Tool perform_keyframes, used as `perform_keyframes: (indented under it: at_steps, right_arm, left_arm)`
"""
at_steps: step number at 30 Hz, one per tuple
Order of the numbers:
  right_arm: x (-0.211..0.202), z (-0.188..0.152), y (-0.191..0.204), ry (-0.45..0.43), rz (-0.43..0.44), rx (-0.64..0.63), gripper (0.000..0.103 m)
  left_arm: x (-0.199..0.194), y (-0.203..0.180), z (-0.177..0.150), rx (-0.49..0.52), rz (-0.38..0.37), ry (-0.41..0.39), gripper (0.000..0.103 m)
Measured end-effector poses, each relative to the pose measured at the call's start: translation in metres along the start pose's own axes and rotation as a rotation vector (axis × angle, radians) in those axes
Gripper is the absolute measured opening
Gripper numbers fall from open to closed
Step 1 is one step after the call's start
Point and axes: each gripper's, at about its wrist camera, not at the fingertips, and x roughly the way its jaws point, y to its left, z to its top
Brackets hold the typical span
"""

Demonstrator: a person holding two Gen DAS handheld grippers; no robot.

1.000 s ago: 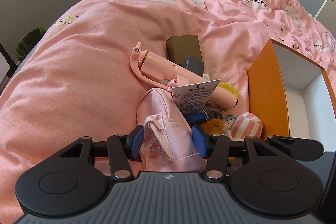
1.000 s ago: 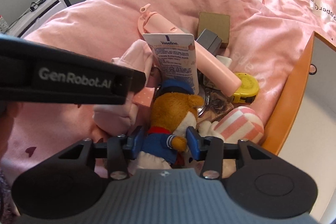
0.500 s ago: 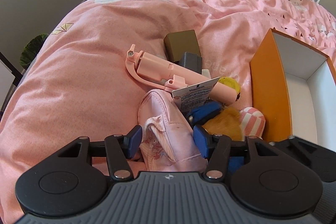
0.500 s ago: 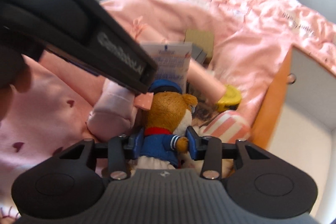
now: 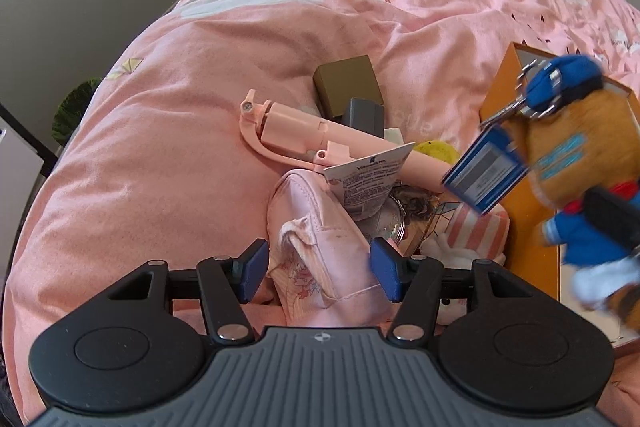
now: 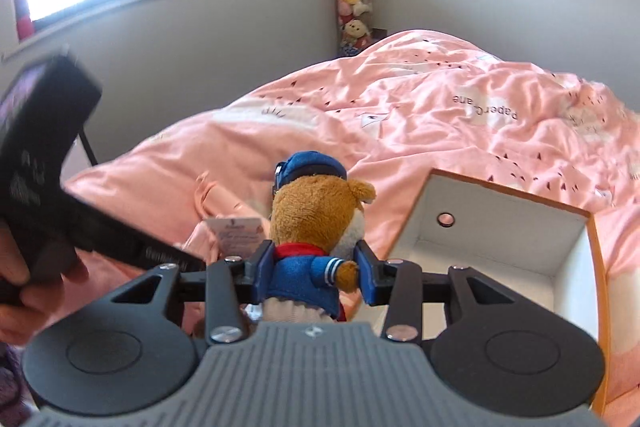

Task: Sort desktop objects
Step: 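Grasp the teddy bear with the right gripper while the left gripper grasps the pink backpack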

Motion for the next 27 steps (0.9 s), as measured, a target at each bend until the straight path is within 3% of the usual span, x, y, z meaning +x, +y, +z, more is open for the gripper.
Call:
perform_keyframes:
  at_steps: [3,7,12,15,27]
  right_arm:
    - [-0.009,0.004,-0.027,-0.006,0.017,0.104,0.045]
    - [-0.018,0.003,-0.062,-0.007,-0.031,0.187,0.045]
    - [-0.007,-0.011,-0.099,0.070,-0.033,0.308,0.045]
    - [0.010,-0.022,-0.111,0.139,-0.006,0.371,0.045]
    - [0.058,-0.066,-0.111,0.402,0.080,0.506,0.045]
  left_arm:
    - [0.007,-0.006,0.000,0.019,0.001,0.014,0.066]
    - [0.014,-0.005,-0.001,0.001,-0.017,0.026,0.066]
    - [0.013,-0.007,-0.004,0.009,-0.038,0.025,0.048]
    - [0.012,-0.005,-0.007,0.003,-0.045,0.032,0.044]
    - [0.006,-0.018,-0.007,0.083,0.052,0.021,0.056]
